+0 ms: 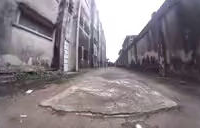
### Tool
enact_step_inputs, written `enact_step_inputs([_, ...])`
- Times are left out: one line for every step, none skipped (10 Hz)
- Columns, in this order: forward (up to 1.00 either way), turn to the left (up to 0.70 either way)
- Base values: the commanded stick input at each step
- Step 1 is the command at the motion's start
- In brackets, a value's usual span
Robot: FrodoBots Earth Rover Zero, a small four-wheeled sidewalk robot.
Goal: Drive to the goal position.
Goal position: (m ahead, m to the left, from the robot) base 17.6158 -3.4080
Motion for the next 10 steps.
enact_step_inputs([0.3, 0.0])
enact_step_inputs([0.3, 0.0])
enact_step_inputs([0.3, 0.0])
enact_step_inputs([0.3, 0.0])
enact_step_inputs([0.3, 0.0])
enact_step_inputs([0.3, 0.0])
enact_step_inputs([0.3, 0.0])
enact_step_inputs([0.3, 0.0])
enact_step_inputs([0.3, 0.0])
enact_step_inputs([0.3, 0.0])
